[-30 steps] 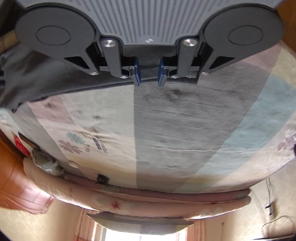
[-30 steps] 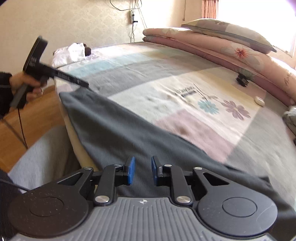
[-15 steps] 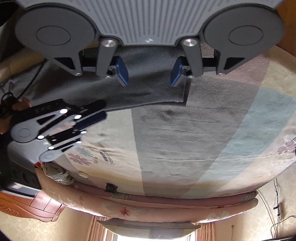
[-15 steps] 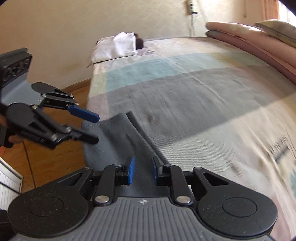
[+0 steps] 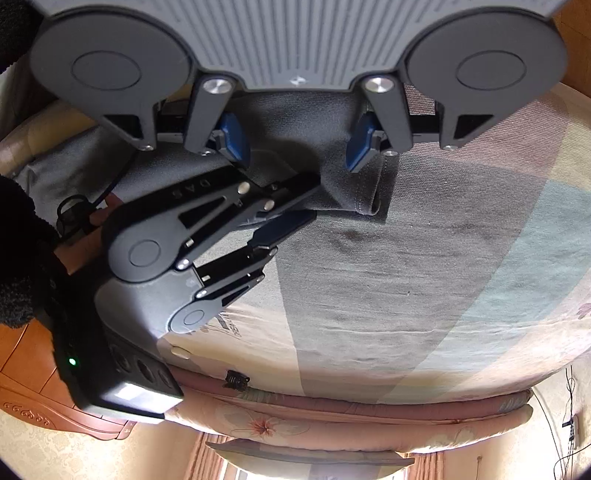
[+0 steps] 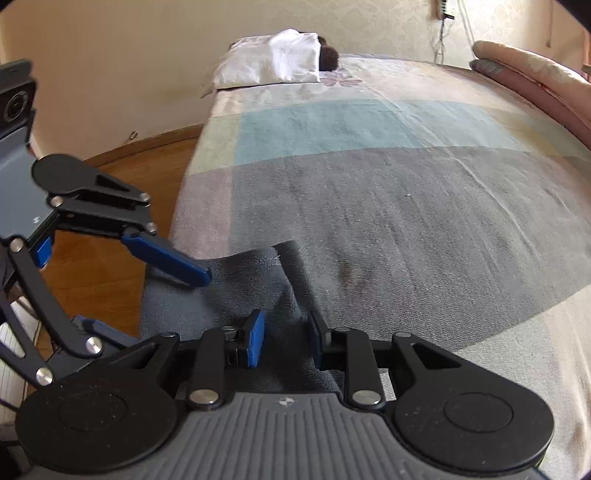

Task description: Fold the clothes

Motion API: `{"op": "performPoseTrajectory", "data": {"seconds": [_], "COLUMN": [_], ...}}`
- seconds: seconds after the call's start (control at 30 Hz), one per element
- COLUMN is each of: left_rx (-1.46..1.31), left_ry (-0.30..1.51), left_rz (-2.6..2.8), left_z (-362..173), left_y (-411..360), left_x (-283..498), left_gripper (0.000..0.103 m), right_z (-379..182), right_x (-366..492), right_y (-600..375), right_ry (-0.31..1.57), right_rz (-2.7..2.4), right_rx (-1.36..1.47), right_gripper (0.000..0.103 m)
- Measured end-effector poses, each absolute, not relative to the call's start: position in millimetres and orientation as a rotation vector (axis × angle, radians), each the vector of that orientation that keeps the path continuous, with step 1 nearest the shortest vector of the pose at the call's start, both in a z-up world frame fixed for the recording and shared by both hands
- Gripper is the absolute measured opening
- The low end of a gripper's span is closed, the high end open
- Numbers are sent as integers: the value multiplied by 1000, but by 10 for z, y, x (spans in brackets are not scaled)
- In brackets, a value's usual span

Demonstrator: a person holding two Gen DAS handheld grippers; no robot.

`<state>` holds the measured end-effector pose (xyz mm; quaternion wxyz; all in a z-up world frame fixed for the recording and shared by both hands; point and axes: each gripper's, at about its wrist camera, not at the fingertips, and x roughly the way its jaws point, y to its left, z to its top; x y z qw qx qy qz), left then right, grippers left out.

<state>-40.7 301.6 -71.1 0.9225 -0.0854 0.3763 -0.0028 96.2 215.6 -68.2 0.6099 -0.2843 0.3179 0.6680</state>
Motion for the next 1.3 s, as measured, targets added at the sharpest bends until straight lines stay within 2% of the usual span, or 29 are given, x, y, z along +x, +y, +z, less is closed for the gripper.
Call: {"op": "performPoseTrajectory", "data": {"seconds": [0.03,0.2,0.4,0.63,0.73,0.83,1.1,1.17,1.3], "left_rx": [-178,-180,-179,-183,-189,-187,-223,-239,-236], "left_ry": [768,747,758,724,728,726,720,718,703], "left_rz": [-8,-4,26,27,29,37,115,139,151], "left_z": [-702,-658,-672,-561,-567,-567,-515,-490,-435], "left_y": [3018,3035,3071,3069,3084,3088,3298,3357,3364], "left_x": [-419,-448,-446,-525,-527,-557,-700,-724,-739], "left_gripper": [59,63,63,64,65,65,65,65,66], "right_z": [-667,-565,-707,-482,-521,-546,-355,-391,-566], "right_x": [928,875,952,1099,1152,1103,737,524,213], "right_y": [2146,2222,2287,2234,2259,2164,1893,1888,1971], "right_ry": [716,625,649,637,701,703,723,707,648], "right_rz": [1548,1516,1480,1437,1434,1437,1554,1585,1562], "right_rx": [-672,-687,-664,-557,-572,-578,-584,-634,-751], "right_gripper": [6,3,2,2,4,10,11,18,22]}}
